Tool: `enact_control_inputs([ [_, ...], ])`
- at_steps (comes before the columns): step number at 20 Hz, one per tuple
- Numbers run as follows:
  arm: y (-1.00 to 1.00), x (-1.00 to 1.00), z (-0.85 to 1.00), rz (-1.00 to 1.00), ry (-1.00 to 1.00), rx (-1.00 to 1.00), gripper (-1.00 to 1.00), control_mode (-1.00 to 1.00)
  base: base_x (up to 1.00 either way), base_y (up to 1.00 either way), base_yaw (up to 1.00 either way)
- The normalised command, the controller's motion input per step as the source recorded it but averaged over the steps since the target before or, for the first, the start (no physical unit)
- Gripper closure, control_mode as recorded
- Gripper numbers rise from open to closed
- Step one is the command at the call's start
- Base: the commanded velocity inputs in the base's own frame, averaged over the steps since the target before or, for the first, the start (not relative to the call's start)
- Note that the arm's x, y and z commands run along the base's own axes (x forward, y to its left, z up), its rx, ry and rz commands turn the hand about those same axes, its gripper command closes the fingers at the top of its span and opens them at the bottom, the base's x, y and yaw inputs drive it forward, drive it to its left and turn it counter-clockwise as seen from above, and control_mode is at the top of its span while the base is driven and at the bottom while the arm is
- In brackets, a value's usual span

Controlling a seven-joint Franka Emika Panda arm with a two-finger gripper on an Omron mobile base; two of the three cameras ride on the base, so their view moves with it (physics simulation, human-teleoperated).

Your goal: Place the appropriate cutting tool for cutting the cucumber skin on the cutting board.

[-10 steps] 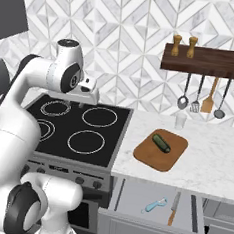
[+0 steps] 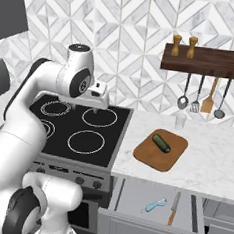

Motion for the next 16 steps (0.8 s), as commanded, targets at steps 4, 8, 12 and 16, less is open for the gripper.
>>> enact_control_inputs([
  [4, -0.79, 0.00, -0.16, 0.06, -0.01, -0.01, -1.00, -1.00, 0.00, 0.00, 0.00],
  [8, -0.43, 0.00, -0.13, 0.02, -0.05, -0.04, -1.00, -1.00, 0.00, 0.00, 0.00],
  [12, -0.25, -0.02, -0.10, 0.01, -0.04, -0.04, -1.00, -1.00, 0.00, 0.00, 0.00],
  [16, -0.08, -0.08, -0.10, 0.00, -0.04, -0.06, -1.00, -1.00, 0.00, 0.00, 0.00],
])
